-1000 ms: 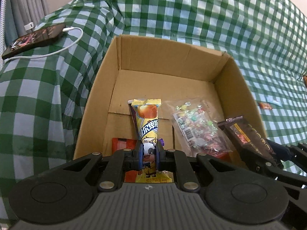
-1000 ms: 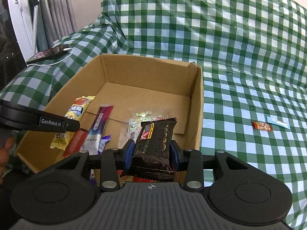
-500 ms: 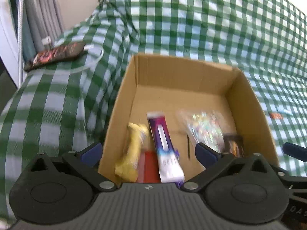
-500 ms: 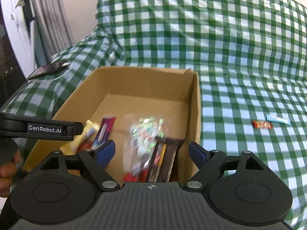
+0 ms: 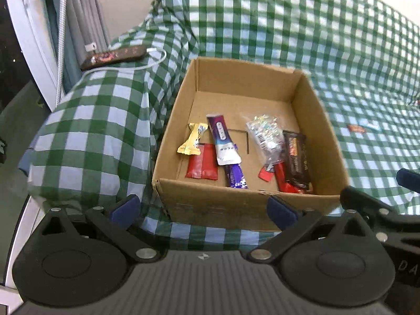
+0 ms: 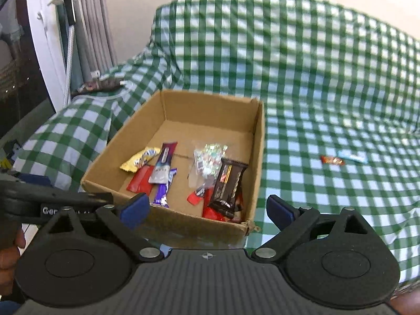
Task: Organize snacks
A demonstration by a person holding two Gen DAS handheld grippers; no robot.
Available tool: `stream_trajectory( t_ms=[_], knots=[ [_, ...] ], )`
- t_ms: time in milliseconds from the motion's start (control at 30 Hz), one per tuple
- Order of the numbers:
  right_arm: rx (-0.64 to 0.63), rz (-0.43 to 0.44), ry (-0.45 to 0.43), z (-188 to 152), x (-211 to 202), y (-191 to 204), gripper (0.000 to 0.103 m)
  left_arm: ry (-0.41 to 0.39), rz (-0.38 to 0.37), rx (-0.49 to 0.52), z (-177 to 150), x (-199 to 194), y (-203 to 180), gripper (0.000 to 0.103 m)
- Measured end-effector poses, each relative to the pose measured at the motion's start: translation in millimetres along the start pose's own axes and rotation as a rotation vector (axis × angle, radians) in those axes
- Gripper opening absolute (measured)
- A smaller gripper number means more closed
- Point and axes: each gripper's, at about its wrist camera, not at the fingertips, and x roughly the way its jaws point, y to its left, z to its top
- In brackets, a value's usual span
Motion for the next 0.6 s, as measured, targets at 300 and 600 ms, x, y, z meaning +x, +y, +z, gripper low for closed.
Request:
stream_trajectory(
  t_ms=[300,600],
  knots=[
    [0.001,-0.021,-0.077,-20.3,-53.9,-9.8,0.099,-0.1,-0.018,-0.001,-22.4,-51.9,-9.5,0.103],
    [-0.001,-0.025,-0.132,-31.5,-81.7,-8.2,0.1,-0.16,-0.008,-0.006,-36.0,-83.4,-12.4,0.103]
  ],
)
